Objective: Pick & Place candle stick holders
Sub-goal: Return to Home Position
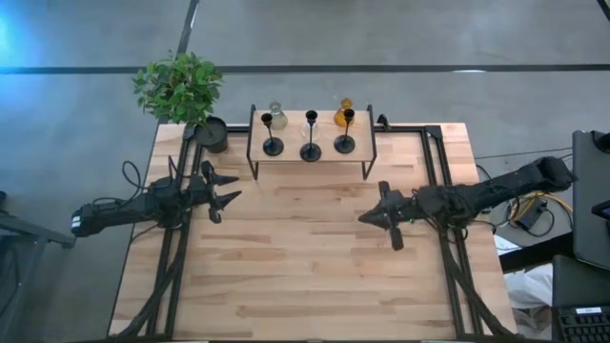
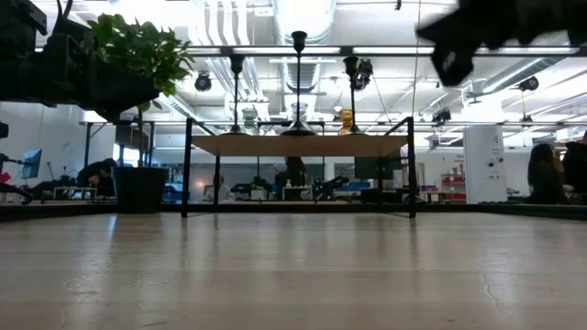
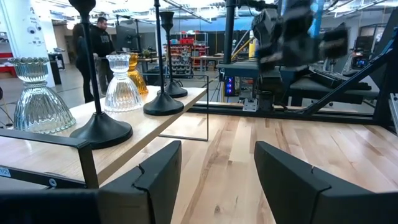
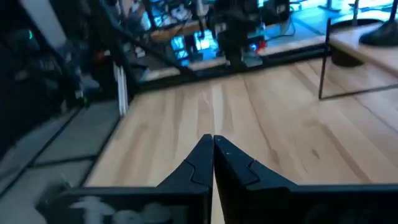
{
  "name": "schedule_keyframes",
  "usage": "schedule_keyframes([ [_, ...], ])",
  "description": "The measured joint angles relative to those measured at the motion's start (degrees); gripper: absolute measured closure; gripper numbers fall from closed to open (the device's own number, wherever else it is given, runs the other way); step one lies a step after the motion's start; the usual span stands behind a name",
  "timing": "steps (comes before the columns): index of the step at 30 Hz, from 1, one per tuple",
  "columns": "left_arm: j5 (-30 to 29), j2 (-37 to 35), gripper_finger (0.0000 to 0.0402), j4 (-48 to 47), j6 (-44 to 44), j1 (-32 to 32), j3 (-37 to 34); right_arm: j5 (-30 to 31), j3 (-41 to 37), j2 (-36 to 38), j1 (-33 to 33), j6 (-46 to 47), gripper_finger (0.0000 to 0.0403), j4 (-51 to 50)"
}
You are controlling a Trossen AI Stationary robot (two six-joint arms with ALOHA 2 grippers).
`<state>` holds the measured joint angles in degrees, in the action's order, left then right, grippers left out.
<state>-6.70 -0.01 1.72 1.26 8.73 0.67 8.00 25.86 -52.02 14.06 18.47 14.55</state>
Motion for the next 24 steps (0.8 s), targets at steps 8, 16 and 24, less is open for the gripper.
schedule_keyframes([
  [8,0.0,0.0,0.0193,-0.01,0.02,0.0,0.0,-11.11,-14.67,11.21,-4.2,-12.69,0.0395,1.88],
  [16,-0.02,0.0,0.0193,0.08,0.0,0.0,0.0,-8.63,-22.81,23.33,-3.47,-15.19,0.0394,2.14],
  [24,-0.03,0.0,0.0193,0.11,0.0,0.01,-0.01,-4.56,-25.35,29.31,-3.45,-14.28,0.0394,-6.19],
])
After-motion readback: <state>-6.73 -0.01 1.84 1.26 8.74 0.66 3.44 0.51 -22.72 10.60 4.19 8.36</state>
